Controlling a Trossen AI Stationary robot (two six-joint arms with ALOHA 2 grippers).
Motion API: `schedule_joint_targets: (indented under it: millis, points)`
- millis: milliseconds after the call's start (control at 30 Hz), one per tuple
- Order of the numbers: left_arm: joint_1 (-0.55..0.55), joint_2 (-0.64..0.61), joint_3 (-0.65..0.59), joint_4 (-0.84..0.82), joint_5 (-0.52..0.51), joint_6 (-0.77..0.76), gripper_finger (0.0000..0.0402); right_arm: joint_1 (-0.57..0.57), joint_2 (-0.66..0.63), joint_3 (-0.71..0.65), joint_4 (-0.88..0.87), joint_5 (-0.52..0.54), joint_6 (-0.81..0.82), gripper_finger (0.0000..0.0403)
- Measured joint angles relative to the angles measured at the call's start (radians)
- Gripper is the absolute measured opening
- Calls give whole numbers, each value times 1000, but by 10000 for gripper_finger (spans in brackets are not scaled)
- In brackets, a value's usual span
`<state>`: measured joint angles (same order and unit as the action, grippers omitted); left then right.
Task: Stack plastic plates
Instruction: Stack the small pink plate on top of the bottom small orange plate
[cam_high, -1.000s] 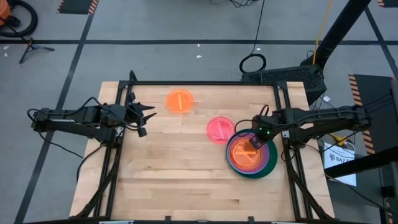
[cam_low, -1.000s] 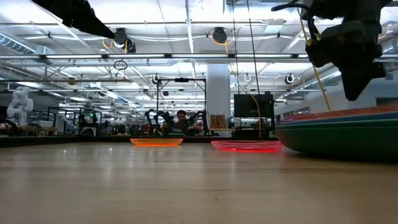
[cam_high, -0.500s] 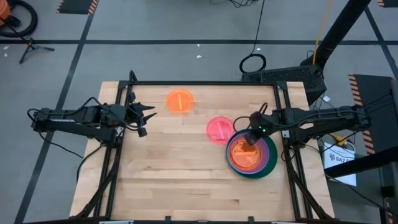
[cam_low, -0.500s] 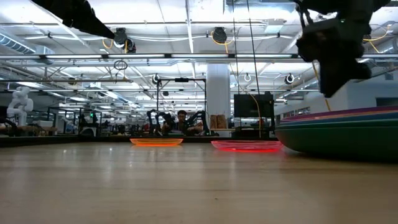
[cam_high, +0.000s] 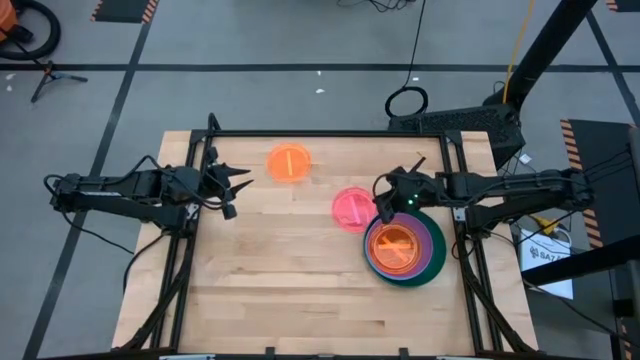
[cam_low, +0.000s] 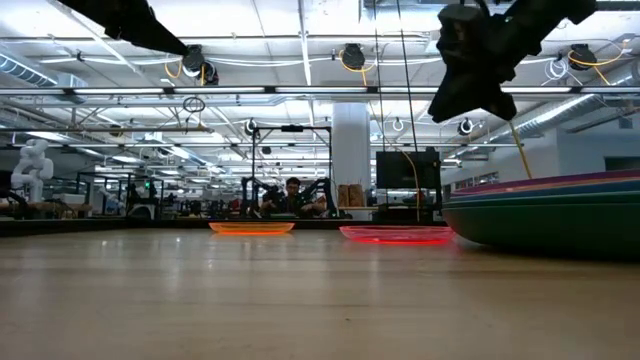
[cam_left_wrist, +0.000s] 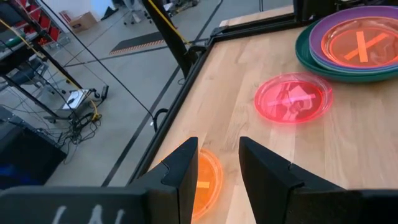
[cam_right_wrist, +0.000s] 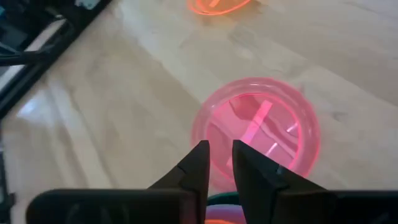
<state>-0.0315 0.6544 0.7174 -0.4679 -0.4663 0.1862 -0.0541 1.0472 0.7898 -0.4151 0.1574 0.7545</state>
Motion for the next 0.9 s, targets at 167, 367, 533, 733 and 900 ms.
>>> schedule_joint_targets:
  millis: [167,367,533,733,900]
  points:
    - [0,0,0,5,0,11,124,-51,79,0,6,-3,-11,61]
    - [0,0,0,8,0,18,124,-127,162,0,-4,-68,-9,61]
    - [0,0,0,9,0,18,124,-176,230,41,-39,-109,-35,61]
    - [0,0,0,9,0,19,124,-223,330,176,-137,-103,-125,61]
    - [0,0,0,9,0,18,124,-260,424,269,-234,-101,-175,61]
